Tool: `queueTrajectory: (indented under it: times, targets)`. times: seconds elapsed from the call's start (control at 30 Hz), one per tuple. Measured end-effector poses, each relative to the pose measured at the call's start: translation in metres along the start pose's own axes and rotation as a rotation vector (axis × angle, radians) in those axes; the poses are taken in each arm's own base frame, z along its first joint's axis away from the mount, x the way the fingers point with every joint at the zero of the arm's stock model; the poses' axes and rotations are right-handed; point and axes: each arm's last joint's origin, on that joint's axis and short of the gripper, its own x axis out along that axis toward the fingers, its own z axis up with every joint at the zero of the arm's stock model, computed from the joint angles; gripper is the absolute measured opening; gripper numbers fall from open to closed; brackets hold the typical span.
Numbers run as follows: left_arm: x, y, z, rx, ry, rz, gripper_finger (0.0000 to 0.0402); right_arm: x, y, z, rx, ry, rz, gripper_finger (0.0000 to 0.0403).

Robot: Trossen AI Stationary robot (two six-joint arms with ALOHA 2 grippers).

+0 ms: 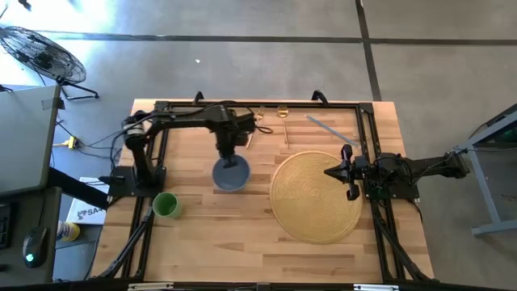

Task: Pick & Place Utensil
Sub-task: Put the blue bowl on the center of the brown table mat

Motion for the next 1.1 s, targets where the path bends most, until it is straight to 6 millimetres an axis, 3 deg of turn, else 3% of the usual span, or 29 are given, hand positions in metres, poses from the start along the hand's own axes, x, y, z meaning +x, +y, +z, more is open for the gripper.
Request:
queueTrajectory:
  times: [0.27,0.43,0.83,1.1]
  targets:
    - [0.021,-0.015,0.034,0.078,0.017,-0.043,0.0008,0.0,0.0,0.0,0.0,0.004,0.0,0.0001]
    - [0.022,-0.02,0.045,0.113,-0.031,-0.042,0.0021,0.0,0.0,0.0,0.0,0.001,0.0,0.0004]
    - [0.016,-0.022,0.052,0.117,-0.089,-0.042,0.0028,0.0,0.0,0.0,0.0,0.001,0.0,0.0003]
    - [0.015,-0.022,0.052,0.118,-0.095,-0.041,0.0076,0.0,0.0,0.0,0.0,0.001,0.0,0.0002]
